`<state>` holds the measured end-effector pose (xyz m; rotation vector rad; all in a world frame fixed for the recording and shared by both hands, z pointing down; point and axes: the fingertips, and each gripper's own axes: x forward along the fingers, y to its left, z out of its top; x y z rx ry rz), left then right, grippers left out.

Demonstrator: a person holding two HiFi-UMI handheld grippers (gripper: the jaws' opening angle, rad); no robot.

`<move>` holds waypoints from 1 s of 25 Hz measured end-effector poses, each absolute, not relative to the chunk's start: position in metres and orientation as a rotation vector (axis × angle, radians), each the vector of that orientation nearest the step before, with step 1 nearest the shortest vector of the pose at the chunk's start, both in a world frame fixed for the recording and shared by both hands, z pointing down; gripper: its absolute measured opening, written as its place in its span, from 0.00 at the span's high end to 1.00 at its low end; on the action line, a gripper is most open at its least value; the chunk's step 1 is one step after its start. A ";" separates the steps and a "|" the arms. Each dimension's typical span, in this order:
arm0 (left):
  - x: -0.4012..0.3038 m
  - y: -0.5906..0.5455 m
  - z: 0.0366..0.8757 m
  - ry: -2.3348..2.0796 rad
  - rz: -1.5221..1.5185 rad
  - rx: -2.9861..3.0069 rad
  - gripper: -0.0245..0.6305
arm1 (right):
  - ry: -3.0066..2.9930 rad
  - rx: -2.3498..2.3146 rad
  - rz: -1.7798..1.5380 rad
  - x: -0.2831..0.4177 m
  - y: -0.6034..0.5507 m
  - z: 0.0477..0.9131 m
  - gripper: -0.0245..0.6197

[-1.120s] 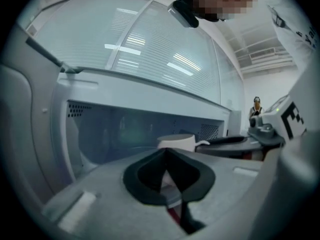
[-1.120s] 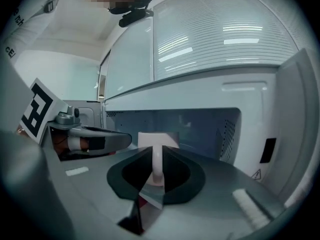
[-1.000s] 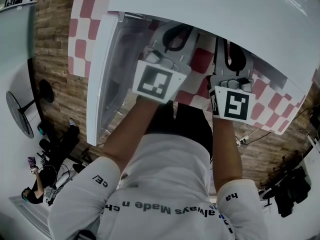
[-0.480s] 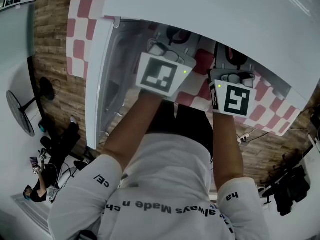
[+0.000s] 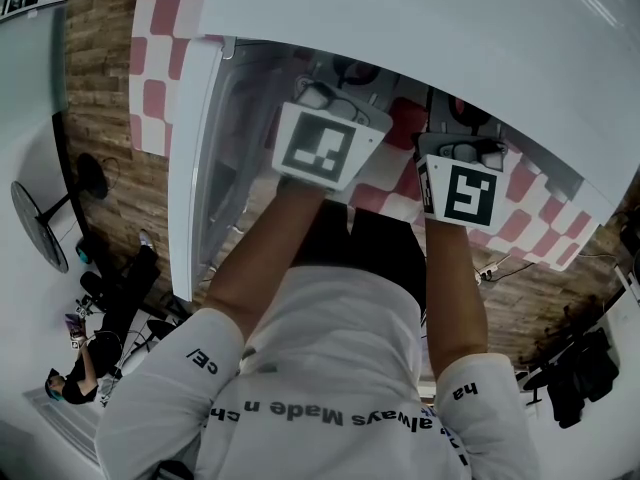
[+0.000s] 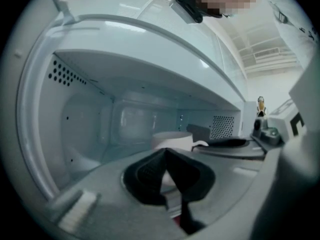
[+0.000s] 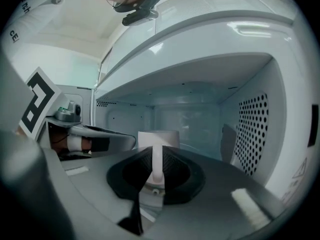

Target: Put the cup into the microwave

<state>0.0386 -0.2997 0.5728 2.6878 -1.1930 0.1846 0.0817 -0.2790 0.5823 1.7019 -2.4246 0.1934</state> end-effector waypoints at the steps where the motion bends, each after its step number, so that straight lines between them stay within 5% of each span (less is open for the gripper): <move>1: 0.039 -0.299 0.573 -1.192 0.187 2.687 0.96 | -2.425 1.702 0.191 0.082 -0.279 0.583 0.90; 19: 0.031 -0.283 0.578 -1.181 0.223 2.673 0.96 | -2.414 1.671 0.219 0.080 -0.268 0.601 0.89; 25: 0.031 -0.274 0.567 -1.178 0.217 2.668 0.96 | -2.404 1.671 0.280 0.082 -0.261 0.596 0.81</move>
